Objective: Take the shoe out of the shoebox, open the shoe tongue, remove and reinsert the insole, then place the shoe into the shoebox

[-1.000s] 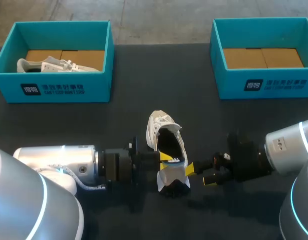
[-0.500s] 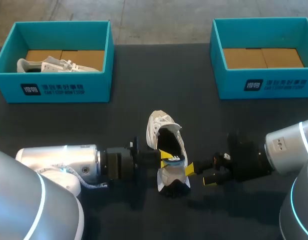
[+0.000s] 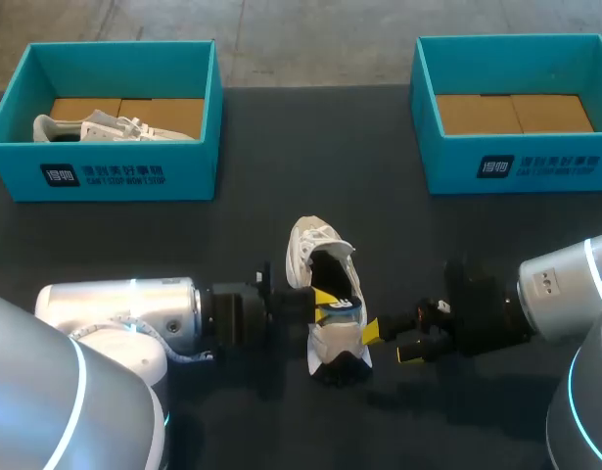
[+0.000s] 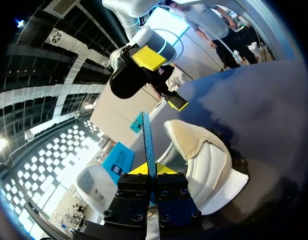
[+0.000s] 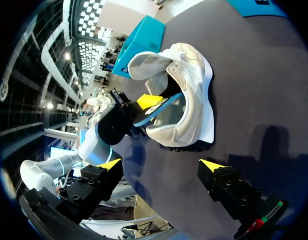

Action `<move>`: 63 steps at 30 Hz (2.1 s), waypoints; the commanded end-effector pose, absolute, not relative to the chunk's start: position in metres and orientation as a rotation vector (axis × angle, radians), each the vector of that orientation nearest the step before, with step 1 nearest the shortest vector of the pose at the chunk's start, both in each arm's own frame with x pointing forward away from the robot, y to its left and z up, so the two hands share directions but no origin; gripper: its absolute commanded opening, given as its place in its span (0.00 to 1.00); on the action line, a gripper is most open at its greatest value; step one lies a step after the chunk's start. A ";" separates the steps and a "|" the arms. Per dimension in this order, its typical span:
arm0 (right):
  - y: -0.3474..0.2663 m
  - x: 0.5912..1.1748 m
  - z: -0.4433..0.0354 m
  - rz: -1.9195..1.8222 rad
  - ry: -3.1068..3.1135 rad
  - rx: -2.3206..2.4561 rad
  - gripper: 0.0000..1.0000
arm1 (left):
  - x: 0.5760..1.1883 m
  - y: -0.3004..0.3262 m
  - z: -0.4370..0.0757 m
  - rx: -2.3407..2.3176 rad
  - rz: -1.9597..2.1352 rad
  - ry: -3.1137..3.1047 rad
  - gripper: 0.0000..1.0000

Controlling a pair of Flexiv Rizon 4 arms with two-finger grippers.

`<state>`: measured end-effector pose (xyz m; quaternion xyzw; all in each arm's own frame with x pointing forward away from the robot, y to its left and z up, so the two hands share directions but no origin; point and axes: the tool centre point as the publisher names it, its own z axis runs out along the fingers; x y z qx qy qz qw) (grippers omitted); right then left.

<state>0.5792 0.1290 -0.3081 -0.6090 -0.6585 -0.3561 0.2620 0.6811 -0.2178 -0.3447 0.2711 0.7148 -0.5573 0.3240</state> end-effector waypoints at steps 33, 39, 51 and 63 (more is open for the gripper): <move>0.131 0.579 -0.308 -0.962 -1.784 -1.652 1.00 | 0.653 -0.219 -0.317 0.735 -1.508 1.824 0.13; 0.131 0.579 -0.308 -0.962 -1.784 -1.652 1.00 | 0.647 -0.221 -0.319 0.745 -1.517 1.826 0.00; 0.131 0.579 -0.308 -0.962 -1.784 -1.652 1.00 | 0.659 -0.223 -0.333 0.813 -1.425 1.816 0.00; 0.131 0.579 -0.308 -0.962 -1.784 -1.652 1.00 | 0.678 -0.223 -0.341 0.800 -1.382 1.832 0.00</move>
